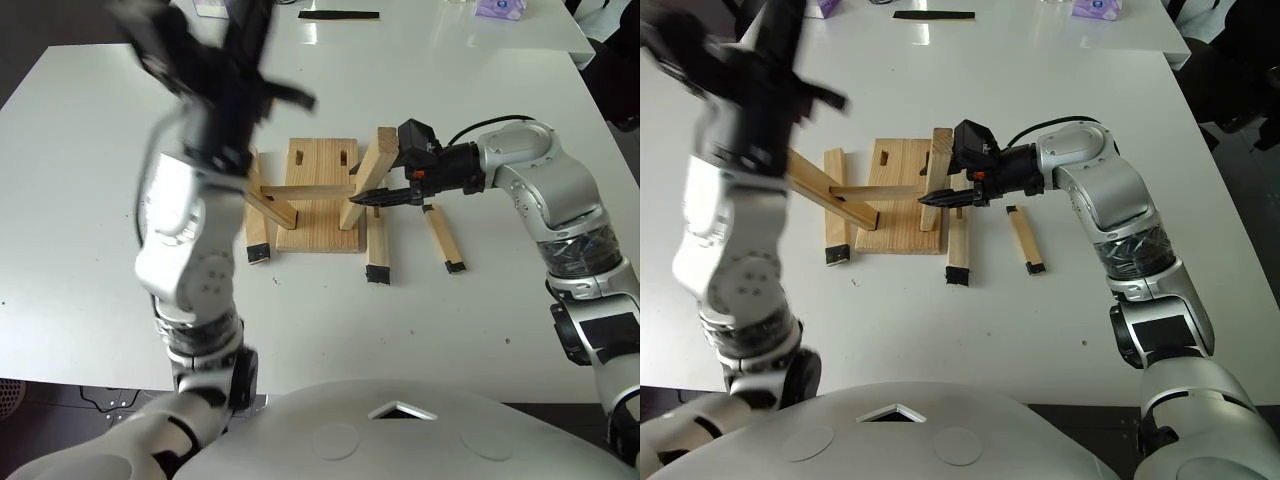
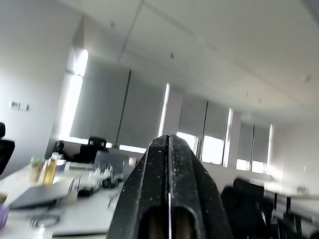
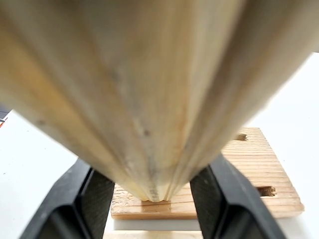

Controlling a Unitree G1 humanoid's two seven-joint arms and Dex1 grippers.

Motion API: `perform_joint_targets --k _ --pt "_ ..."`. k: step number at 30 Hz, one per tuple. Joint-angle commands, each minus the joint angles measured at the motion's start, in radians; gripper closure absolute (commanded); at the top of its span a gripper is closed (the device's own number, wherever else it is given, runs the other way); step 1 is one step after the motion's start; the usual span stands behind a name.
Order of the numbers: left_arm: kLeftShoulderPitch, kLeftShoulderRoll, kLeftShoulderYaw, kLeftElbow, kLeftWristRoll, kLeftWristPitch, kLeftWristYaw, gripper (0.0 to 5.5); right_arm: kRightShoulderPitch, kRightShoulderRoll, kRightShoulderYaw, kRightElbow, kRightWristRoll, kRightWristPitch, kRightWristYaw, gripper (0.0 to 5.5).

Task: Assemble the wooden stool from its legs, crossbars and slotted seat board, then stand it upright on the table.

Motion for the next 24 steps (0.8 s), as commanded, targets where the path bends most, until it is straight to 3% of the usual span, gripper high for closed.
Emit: perform_joint_targets --k 1,5,8,11,14,17,24 --pt "-0.039 0.199 0.261 0.036 -0.181 0.099 0.112 5.50 0.023 -0.013 -0.014 -0.019 0.010 0.030 -0.008 3.47" --pt "0.257 0.377 0.355 0.113 -0.123 0.197 -0.043 5.50 0.035 -0.020 -0.024 -0.037 0.017 0.040 -0.016 3.47" --pt "0.498 0.376 0.312 0.137 -0.114 0.200 -0.203 5.50 0.032 -0.021 -0.023 -0.036 0.015 0.040 -0.010 3.47" --pt "0.595 0.308 0.116 0.058 -0.147 0.202 -0.283 5.50 0.017 -0.004 0.001 -0.012 -0.001 0.029 -0.002 3.47" --pt "0.560 0.196 -0.174 -0.049 -0.162 0.199 -0.322 5.50 0.003 0.005 0.037 -0.005 -0.009 0.020 0.027 3.47" --pt "0.529 0.148 -0.310 -0.009 -0.081 0.180 -0.337 5.50 -0.019 0.017 0.071 0.007 -0.022 0.000 0.061 3.47" --pt "0.573 0.173 -0.199 0.123 0.015 0.097 -0.348 5.50 -0.028 0.044 0.048 0.098 -0.056 -0.057 0.033 3.47"
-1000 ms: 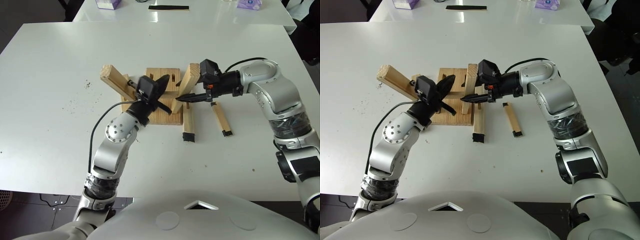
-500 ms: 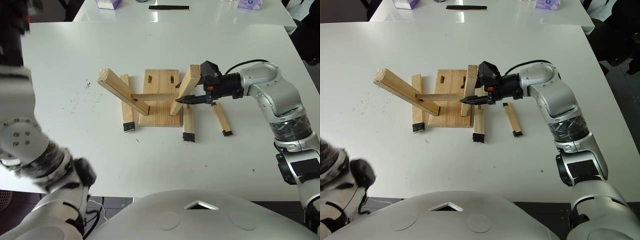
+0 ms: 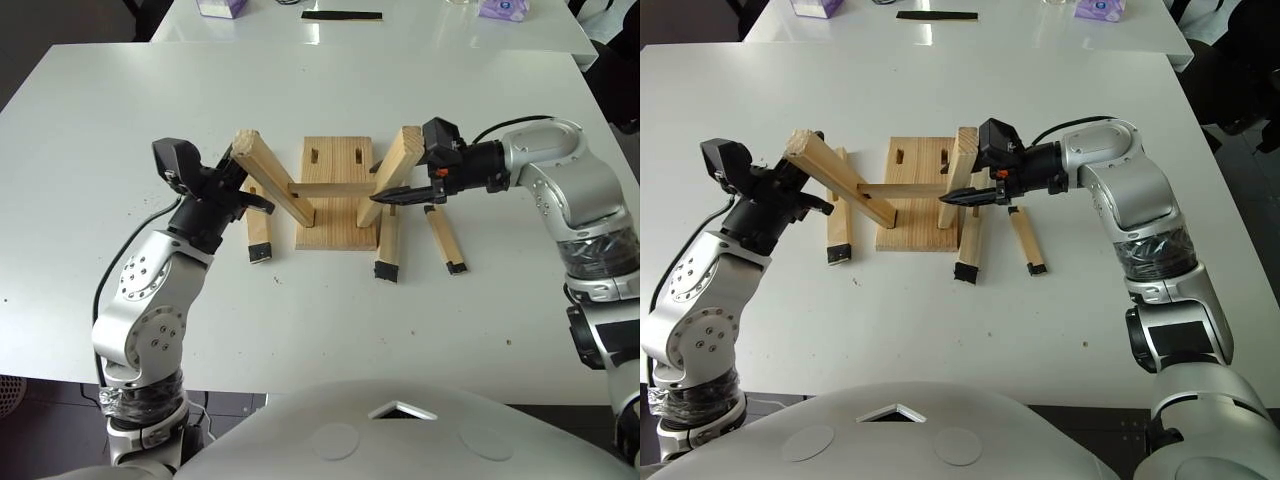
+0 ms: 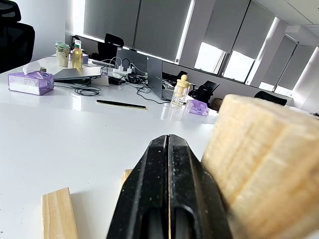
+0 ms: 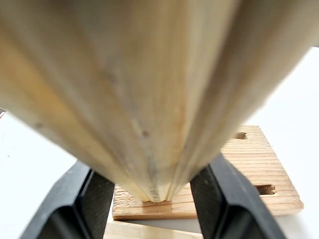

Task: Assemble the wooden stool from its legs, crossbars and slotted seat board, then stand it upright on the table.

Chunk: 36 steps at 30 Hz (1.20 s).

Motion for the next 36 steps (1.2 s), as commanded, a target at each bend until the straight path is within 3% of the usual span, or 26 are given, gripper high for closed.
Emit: perform_joint_targets --k 1,6,10,22,26,29,36 --pt "-0.007 0.012 -0.084 0.041 -0.018 0.000 -0.120 5.50 -0.026 0.087 0.067 0.037 -0.038 -0.023 -0.026 3.47" --pt "0.043 0.050 0.055 0.036 -0.093 -0.041 -0.148 5.50 0.035 0.057 -0.037 -0.011 0.030 -0.043 -0.018 2.67" --pt "0.074 0.088 0.100 0.059 -0.079 -0.043 -0.163 5.50 0.080 0.052 -0.124 -0.085 0.086 0.006 -0.090 1.99" --pt "0.199 0.014 0.125 0.010 0.029 -0.082 -0.032 5.50 0.359 -0.108 -0.388 -0.453 0.344 0.247 -0.188 1.99" --pt "0.268 -0.031 0.083 -0.017 0.157 -0.085 0.070 5.50 0.498 -0.136 -0.451 -0.444 0.223 0.230 -0.345 1.99" --pt "0.302 -0.040 0.029 -0.045 0.267 -0.117 0.101 5.50 0.562 -0.061 -0.414 -0.475 0.104 0.189 -0.527 2.33" --pt "0.205 -0.087 -0.105 -0.156 0.458 -0.102 0.216 5.50 0.636 0.327 -0.216 -0.796 -0.149 0.286 -1.145 3.61"
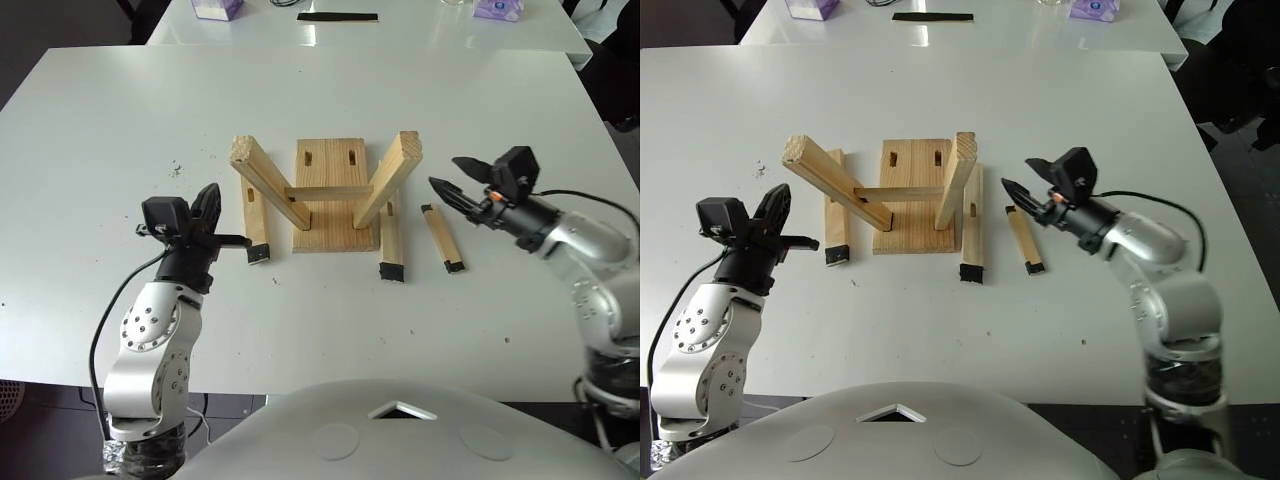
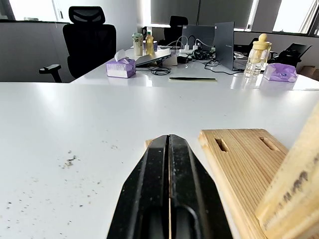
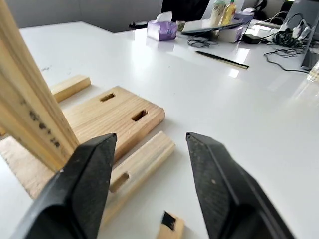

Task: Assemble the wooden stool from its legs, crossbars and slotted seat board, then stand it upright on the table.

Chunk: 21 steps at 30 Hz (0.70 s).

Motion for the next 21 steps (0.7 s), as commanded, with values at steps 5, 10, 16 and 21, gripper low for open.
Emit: perform_joint_targets --k 5,10,16,21 --pt "-0.108 -0.030 -0.144 -0.230 0.102 0.155 0.098 5.50 0.031 0.274 0.244 -0.324 -0.268 0.167 -0.470 4.37" --pt "-0.155 -0.037 -0.169 -0.267 0.118 0.230 0.114 5.50 -0.011 0.342 0.426 -0.334 -0.352 0.211 -0.548 5.07" --pt "-0.197 -0.050 -0.262 -0.233 0.166 0.238 0.098 5.50 -0.029 0.358 0.531 -0.281 -0.397 0.200 -0.536 5.47" --pt "-0.132 -0.072 -0.081 -0.215 0.220 0.209 0.150 5.50 0.005 0.319 0.321 -0.293 -0.478 0.200 -0.571 5.47"
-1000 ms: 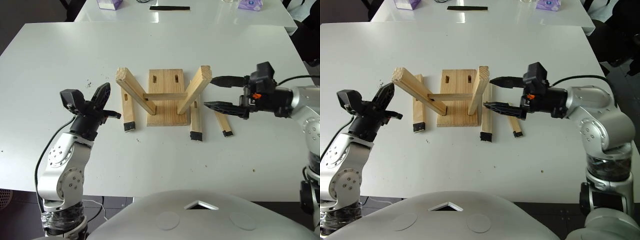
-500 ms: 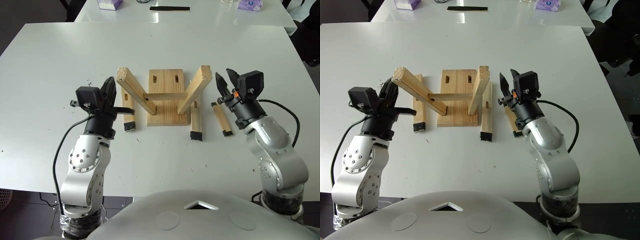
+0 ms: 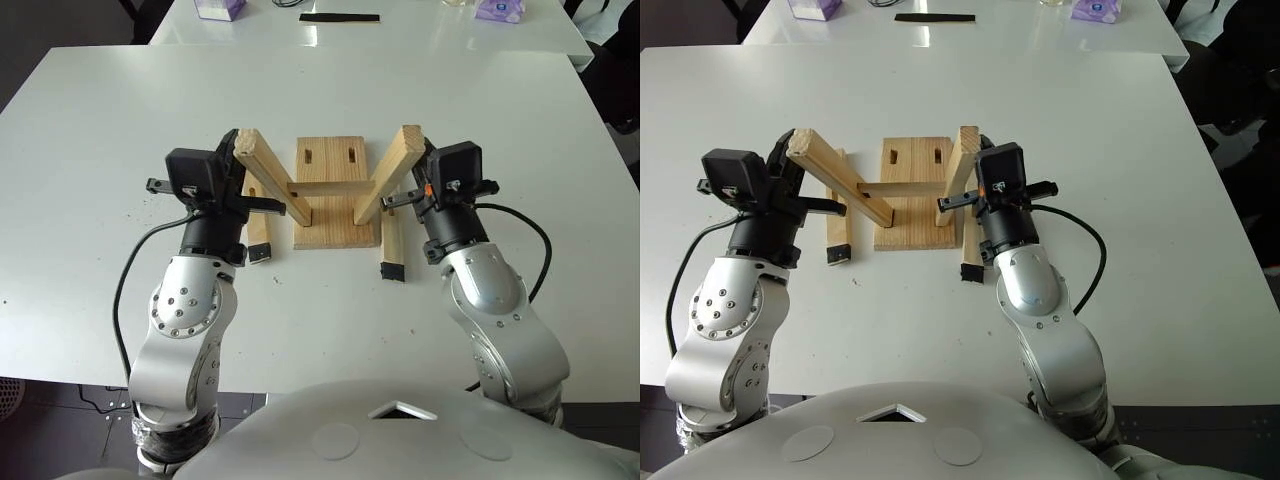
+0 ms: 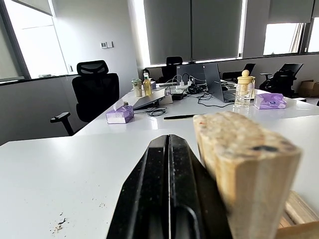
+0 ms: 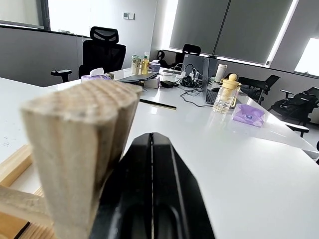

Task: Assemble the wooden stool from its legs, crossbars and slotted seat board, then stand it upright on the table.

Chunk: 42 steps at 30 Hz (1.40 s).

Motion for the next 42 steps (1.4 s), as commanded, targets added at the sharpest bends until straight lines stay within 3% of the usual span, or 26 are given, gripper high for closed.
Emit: perform_joint_targets --k 1,3,5,6,9,12,17,20,23,25,30,33,36,42 --pt "0.057 -0.010 0.180 0.011 0.038 -0.023 0.034 5.50 0.031 -0.038 -0.209 -0.011 -0.064 0.003 -0.021 5.47" --pt "0.103 -0.018 0.256 0.011 0.065 -0.025 0.053 5.50 0.024 -0.052 -0.271 0.002 -0.076 0.008 -0.009 5.47" --pt "0.114 -0.034 0.220 0.012 0.068 -0.027 0.042 5.50 -0.001 -0.025 -0.224 0.023 -0.059 0.008 0.016 5.47" --pt "0.103 -0.042 0.168 0.011 0.050 -0.023 0.020 5.50 -0.011 -0.005 -0.177 0.033 -0.036 0.010 0.038 5.47" --pt "0.025 -0.016 -0.139 0.002 -0.013 -0.022 -0.136 5.50 -0.059 0.028 0.090 0.038 0.046 -0.013 0.157 5.47" --pt "-0.004 -0.036 -0.228 0.011 -0.034 -0.009 -0.166 5.50 -0.073 0.002 0.171 0.027 0.062 -0.017 0.222 5.47" --pt "0.043 -0.007 -0.104 0.022 -0.027 -0.030 -0.160 5.50 -0.036 -0.061 0.087 0.044 0.067 -0.040 0.269 5.47" --pt "0.064 0.028 0.002 0.057 -0.012 -0.055 -0.162 5.50 -0.019 -0.097 -0.031 0.059 0.058 -0.093 0.285 5.47" --pt "0.074 0.053 0.153 0.105 -0.059 -0.078 -0.195 5.50 -0.030 -0.112 -0.236 0.090 0.097 -0.147 0.300 5.47" --pt "0.046 0.052 0.269 0.137 -0.133 -0.065 -0.210 5.50 -0.086 -0.127 -0.363 0.149 0.143 -0.169 0.324 5.47" --pt "-0.171 0.086 0.510 0.213 -0.441 0.032 -0.211 5.50 -0.356 -0.139 -0.518 0.332 0.383 -0.136 0.493 5.47" --pt "-0.383 0.154 0.544 0.244 -0.686 0.139 -0.201 5.50 -0.506 -0.181 -0.505 0.373 0.550 -0.061 0.648 5.47" --pt "-0.543 0.184 0.534 0.300 -0.867 0.234 -0.126 5.50 -0.612 -0.183 -0.523 0.424 0.641 -0.004 0.675 5.47" --pt "-0.623 0.216 0.514 0.361 -1.100 0.303 -0.008 5.50 -0.669 -0.192 -0.519 0.440 0.739 0.043 0.671 5.47"
